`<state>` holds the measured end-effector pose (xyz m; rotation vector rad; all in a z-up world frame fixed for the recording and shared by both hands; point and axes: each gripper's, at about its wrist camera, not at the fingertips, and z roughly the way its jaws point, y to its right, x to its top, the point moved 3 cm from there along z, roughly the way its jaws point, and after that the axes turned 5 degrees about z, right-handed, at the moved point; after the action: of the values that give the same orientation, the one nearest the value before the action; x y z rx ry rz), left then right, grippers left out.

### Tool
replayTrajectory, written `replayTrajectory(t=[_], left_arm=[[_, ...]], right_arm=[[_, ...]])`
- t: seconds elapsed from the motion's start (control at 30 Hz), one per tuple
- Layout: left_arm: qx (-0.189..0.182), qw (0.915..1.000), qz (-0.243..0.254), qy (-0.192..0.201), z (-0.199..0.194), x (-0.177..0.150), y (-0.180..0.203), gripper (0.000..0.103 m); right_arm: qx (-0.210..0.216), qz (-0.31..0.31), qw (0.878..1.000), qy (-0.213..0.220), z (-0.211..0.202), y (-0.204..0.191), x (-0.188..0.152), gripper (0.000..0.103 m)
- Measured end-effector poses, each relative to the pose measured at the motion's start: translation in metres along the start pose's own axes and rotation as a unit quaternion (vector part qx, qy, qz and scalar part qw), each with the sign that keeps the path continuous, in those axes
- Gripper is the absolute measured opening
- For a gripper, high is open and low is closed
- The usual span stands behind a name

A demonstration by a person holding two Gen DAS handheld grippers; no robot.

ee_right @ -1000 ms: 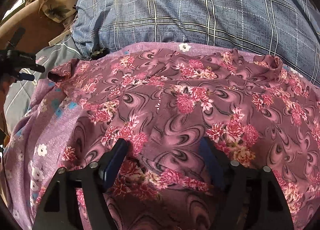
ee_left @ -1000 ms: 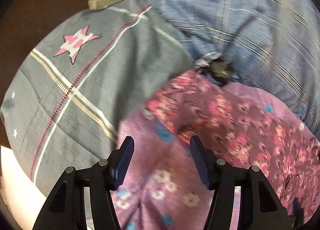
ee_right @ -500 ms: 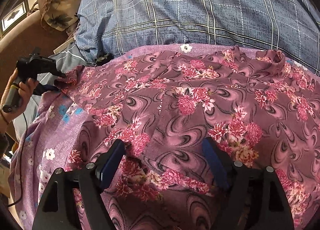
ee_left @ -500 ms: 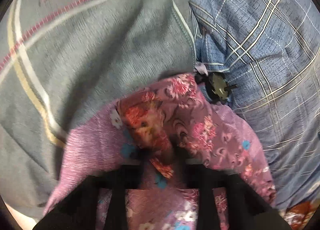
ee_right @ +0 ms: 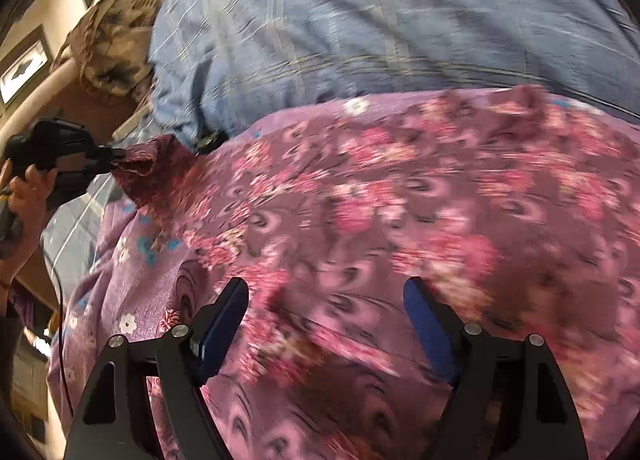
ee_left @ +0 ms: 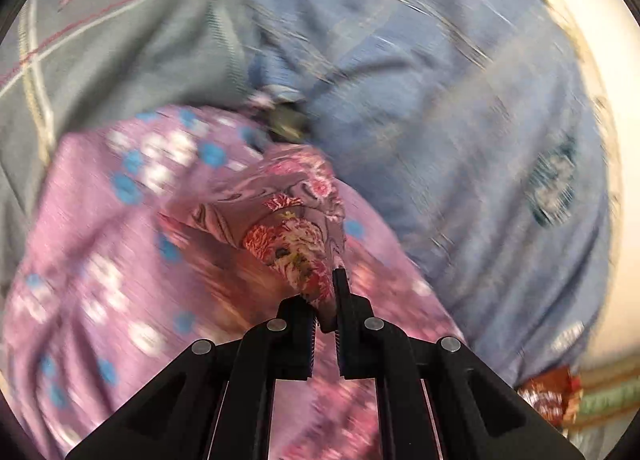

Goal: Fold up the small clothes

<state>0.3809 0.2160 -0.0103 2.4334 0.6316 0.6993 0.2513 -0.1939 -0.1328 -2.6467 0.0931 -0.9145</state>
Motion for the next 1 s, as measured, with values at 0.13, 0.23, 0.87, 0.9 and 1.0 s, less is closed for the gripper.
replayTrajectory(t=[0.13,0.23,0.87,0.9,1.0], left_arm=[[-0.031,0.9989,0.032,-0.015,0.008,-0.034,0.053,0.006],[-0.056,0.9965,0.053,-0.032,0.026,-0.065,0.092,0.007],[-0.111,0.9624,0.141,-0.204,0.18,-0.205,0.177,0.015],[-0.12,0.9647,0.142,-0.187,0.167,-0.202,0.166,0.018],[-0.098,0.9845,0.126,-0.073,0.126,-0.165,0.121,0.032]], right_arm=[[-0.029,0.015,0.999,0.025,-0.034,0.029,0.0,0.081],[-0.052,0.027,0.997,0.046,-0.064,0.057,0.0,0.081],[-0.082,0.139,0.985,0.059,-0.123,0.154,-0.019,0.084],[-0.073,0.152,0.984,0.061,-0.122,0.154,-0.016,0.084],[-0.019,0.184,0.981,0.055,-0.111,0.145,-0.003,0.084]])
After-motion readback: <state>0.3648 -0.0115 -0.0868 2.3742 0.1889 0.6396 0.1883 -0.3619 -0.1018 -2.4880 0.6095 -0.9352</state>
